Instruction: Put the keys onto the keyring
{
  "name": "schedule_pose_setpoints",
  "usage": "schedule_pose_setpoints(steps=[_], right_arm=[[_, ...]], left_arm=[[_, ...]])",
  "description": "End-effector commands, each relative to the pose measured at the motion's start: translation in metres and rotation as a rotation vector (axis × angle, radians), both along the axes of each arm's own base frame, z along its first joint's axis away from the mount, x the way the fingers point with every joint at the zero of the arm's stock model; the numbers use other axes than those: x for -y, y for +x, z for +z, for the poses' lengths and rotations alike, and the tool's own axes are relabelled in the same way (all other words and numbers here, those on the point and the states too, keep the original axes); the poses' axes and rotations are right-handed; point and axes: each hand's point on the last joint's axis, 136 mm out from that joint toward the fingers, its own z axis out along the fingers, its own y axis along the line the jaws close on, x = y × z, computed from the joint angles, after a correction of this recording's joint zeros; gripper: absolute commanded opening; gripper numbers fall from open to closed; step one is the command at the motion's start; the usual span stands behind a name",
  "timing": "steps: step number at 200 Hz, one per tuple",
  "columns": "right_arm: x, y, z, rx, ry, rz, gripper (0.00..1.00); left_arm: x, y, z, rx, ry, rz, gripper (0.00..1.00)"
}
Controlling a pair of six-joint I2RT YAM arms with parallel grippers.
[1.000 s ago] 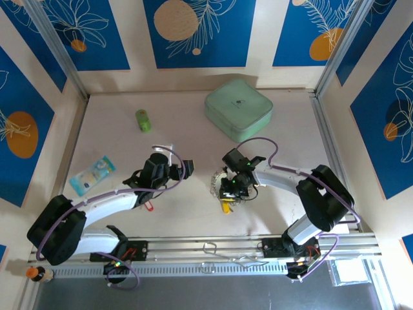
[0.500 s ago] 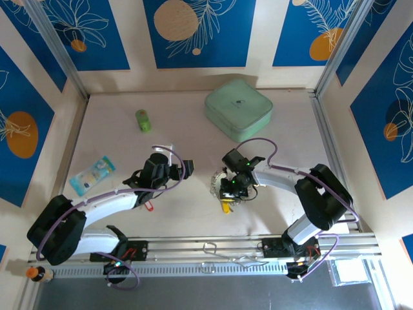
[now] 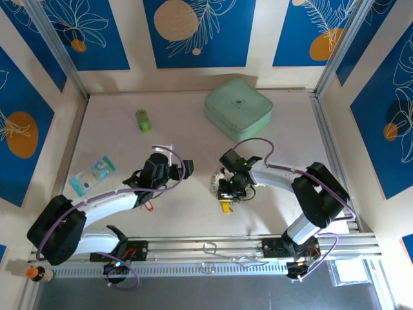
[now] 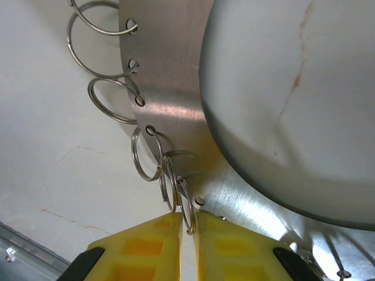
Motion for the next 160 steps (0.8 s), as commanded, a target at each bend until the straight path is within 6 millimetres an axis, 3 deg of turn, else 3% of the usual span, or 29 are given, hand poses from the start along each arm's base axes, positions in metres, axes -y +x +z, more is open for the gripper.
schedule_pose_setpoints(steps=[1, 31, 63, 83, 130, 160], right_arm=[[-0.002, 0.001, 0.001, 0.003, -0.018, 0.021, 0.16], [0.000, 0.003, 0.001, 0.011, -0.045, 0.017, 0.13], [0.003, 0.007, 0.007, 0.052, -0.070, 0.022, 0.00], [0.007, 0.009, 0.013, 0.099, -0.100, 0.042, 0.00], [0.018, 0.022, 0.046, 0.285, -0.164, 0.125, 0.00], [0.014, 0.027, 0.064, 0.385, -0.124, 0.235, 0.00]], left_arm=[[0.004, 0.000, 0.005, 0.005, -0.016, 0.000, 0.95], [0.004, 0.000, 0.005, 0.007, -0.016, 0.002, 0.95], [0.002, 0.000, 0.006, 0.015, -0.012, 0.007, 0.95], [0.001, 0.000, 0.009, 0.027, -0.001, 0.007, 0.95], [-0.016, 0.000, 0.022, 0.099, 0.200, -0.024, 0.95], [-0.013, -0.005, 0.042, 0.199, 0.277, -0.122, 0.83]])
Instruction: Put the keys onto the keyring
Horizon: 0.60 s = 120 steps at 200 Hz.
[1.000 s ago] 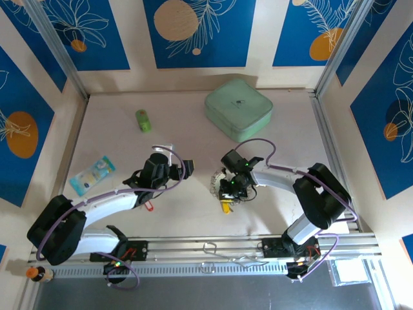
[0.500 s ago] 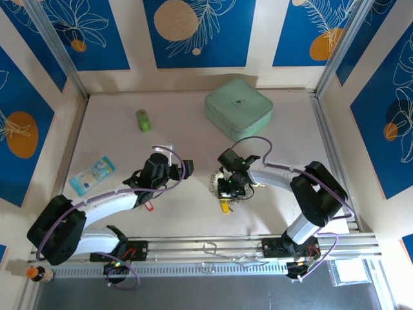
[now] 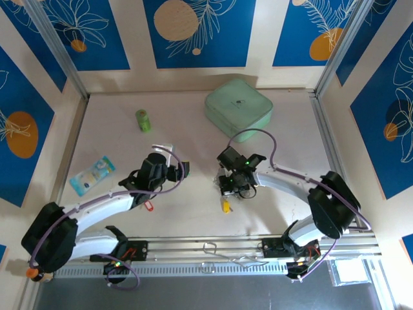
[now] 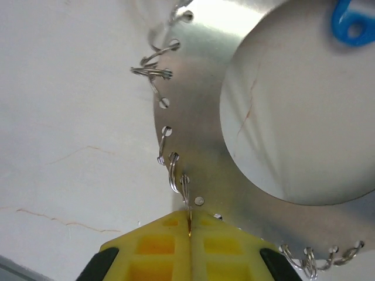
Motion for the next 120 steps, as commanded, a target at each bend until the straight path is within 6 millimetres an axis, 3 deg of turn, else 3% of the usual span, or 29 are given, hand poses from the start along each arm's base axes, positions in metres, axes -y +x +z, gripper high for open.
schedule_pose_setpoints(steps=[1, 33, 82, 120], right_arm=[[-0.001, 0.006, 0.021, 0.106, -0.004, 0.126, 0.00], [-0.010, 0.013, 0.041, 0.257, 0.061, 0.274, 0.00], [-0.024, 0.013, 0.079, 0.474, 0.169, 0.481, 0.00], [-0.026, 0.006, 0.096, 0.603, 0.208, 0.647, 0.00]], left_arm=[[0.003, -0.001, 0.027, 0.110, 0.106, -0.089, 0.82], [0.020, -0.004, 0.047, 0.205, 0.143, -0.224, 0.72], [0.071, -0.023, 0.066, 0.318, 0.169, -0.594, 0.63], [0.105, -0.047, 0.080, 0.426, 0.130, -0.870, 0.45]])
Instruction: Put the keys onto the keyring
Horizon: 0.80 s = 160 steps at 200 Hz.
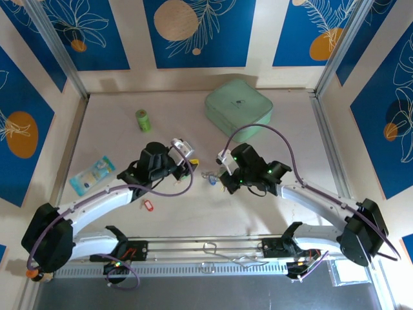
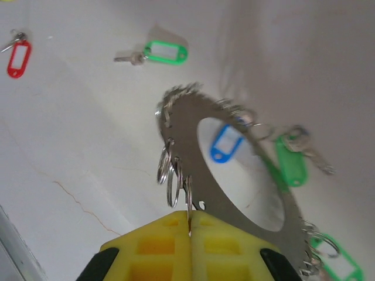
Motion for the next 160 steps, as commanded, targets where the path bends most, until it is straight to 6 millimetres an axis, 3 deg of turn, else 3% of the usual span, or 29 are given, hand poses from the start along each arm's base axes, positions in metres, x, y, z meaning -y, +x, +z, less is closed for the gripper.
schedule_pose_setpoints(steps=[1, 51, 119, 160], right_arm=[[-0.010, -0.004, 0.019, 0.129, 0.048, 0.171, 0.00], [-0.010, -0.013, 0.022, 0.143, 0.058, 0.282, 0.00], [-0.007, -0.025, 0.014, 0.004, -0.008, 0.318, 0.00], [-0.009, -0.032, 0.019, -0.047, -0.050, 0.353, 0.00]], left_arm=[[0.034, -0.028, 0.021, 0.112, -0.023, -0.300, 0.44], [0.058, -0.071, 0.006, 0.096, -0.043, -0.661, 0.22], [0.064, -0.092, -0.020, -0.022, -0.071, -0.781, 0.22], [0.068, -0.094, -0.032, -0.051, -0.100, -0.774, 0.26]])
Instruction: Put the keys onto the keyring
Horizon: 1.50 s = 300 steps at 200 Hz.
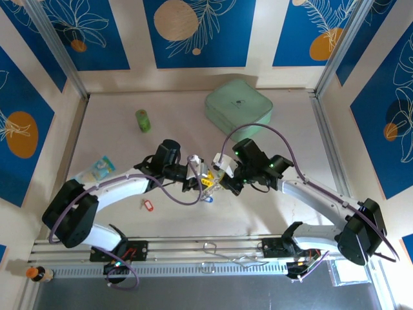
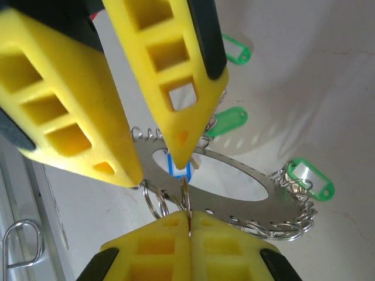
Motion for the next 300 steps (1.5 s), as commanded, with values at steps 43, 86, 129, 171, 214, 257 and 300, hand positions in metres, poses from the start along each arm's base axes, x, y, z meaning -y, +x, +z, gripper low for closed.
schedule_pose_setpoints(steps=[43, 86, 129, 171, 214, 257, 300], right_arm=[[-0.008, -0.017, 0.014, -0.047, -0.034, 0.103, 0.00], [-0.014, -0.013, 0.018, -0.028, -0.037, 0.126, 0.00], [-0.025, -0.007, 0.022, -0.005, -0.015, 0.128, 0.00], [-0.014, 0.003, 0.055, 0.047, 0.203, 0.041, 0.42], [0.013, 0.020, 0.061, 0.208, 0.363, -0.126, 0.48], [0.027, 0.034, 0.020, 0.191, 0.200, -0.245, 0.45], [0.018, 0.022, 0.006, 0.167, 0.158, -0.164, 0.46]], left_arm=[[0.010, -0.005, -0.002, -0.038, -0.099, -0.017, 0.28], [0.009, -0.010, -0.006, -0.078, -0.095, -0.029, 0.25], [0.011, -0.016, -0.005, -0.128, -0.112, -0.066, 0.04], [0.007, -0.018, 0.005, -0.110, -0.174, -0.051, 0.00], [0.002, -0.016, 0.028, -0.084, -0.342, -0.007, 0.00], [0.003, -0.013, 0.033, -0.078, -0.438, -0.012, 0.00], [0.006, -0.010, 0.030, -0.082, -0.429, -0.015, 0.00]])
